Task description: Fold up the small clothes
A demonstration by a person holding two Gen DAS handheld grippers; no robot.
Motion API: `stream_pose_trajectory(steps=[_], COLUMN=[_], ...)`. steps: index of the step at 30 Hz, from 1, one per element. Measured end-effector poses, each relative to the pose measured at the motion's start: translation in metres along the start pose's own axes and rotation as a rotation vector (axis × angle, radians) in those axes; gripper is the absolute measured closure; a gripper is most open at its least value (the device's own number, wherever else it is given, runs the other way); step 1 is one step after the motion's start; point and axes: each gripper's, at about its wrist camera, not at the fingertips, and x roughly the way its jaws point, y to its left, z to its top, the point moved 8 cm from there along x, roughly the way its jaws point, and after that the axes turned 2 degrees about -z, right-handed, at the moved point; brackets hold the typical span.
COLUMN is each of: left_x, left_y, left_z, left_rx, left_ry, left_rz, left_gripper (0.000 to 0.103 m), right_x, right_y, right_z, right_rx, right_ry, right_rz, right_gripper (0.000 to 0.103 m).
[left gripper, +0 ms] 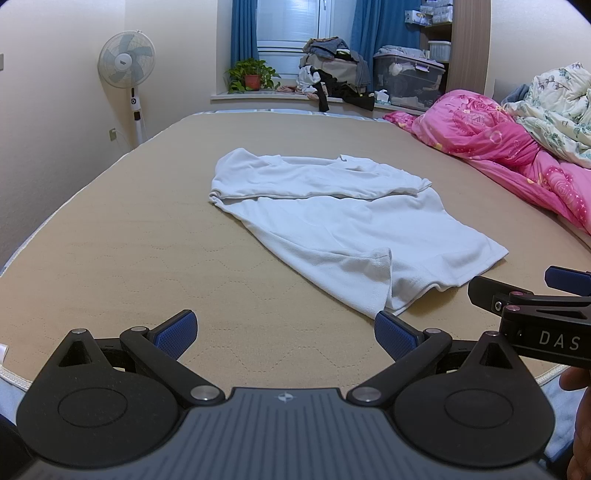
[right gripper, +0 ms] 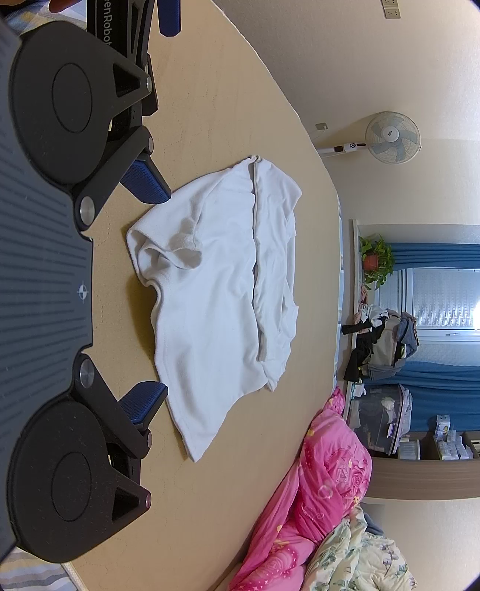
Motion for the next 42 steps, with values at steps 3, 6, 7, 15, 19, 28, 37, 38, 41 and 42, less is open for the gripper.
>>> stream_pose_trajectory(steps=[3, 6, 7, 15, 19, 28, 37, 38, 41, 42], left_x=[0.0, -0.004, -0.006, 0.014, 0.044, 0.182, 0.213, 0.207, 0.18, 0.169], left_y=[-0.001, -0.002, -0.002, 0.002, 0.001, -0.032, -0.016, -0.007, 0.027, 0.039], left_z=[0.0, 0.0, 0.001, 0.007, 0.032, 0.066, 0.047, 0.045, 0.036, 0.034], left_rx=[0.003, 0.015, 0.02, 0.013, -0.042, -0.421, -0.41, -0.41, -0.37, -0.367], left_ry=[-0.006, -0.029, -0.04, 0.03, 0.058, 0.368, 0.505, 0.495, 0.477, 0.455], left_rz=[-0.001, -0.002, -0.004, -0.055, -0.071, -0.145, -0.065, -0.071, -0.039, -0.054], left_gripper=[0.001, 0.002, 0.007, 0.077, 0.077, 0.03, 0.095, 0.097, 0.098, 0.098], right_x=[0.0, -0.003, -0.006, 0.022, 0.082, 0.228, 0.268, 0.265, 0.247, 0.235], right_y=[0.0, -0.009, -0.015, -0.134, -0.2, -0.238, -0.23, -0.227, -0.227, -0.227], right_z=[0.0, 0.008, 0.012, 0.066, 0.064, 0.018, -0.003, -0.001, 0.007, 0.01], right_rx=[0.003, 0.022, 0.031, 0.164, 0.301, 0.369, 0.26, 0.26, 0.302, 0.319], right_ry=[-0.003, -0.031, -0.051, -0.138, -0.041, 0.269, 0.312, 0.307, 0.282, 0.271], right_rz=[0.001, -0.015, -0.033, -0.199, -0.23, -0.175, -0.173, -0.157, -0.124, -0.115], right_gripper=[0.003, 0.01, 0.013, 0.038, 0.047, 0.04, 0.065, 0.09, 0.093, 0.093])
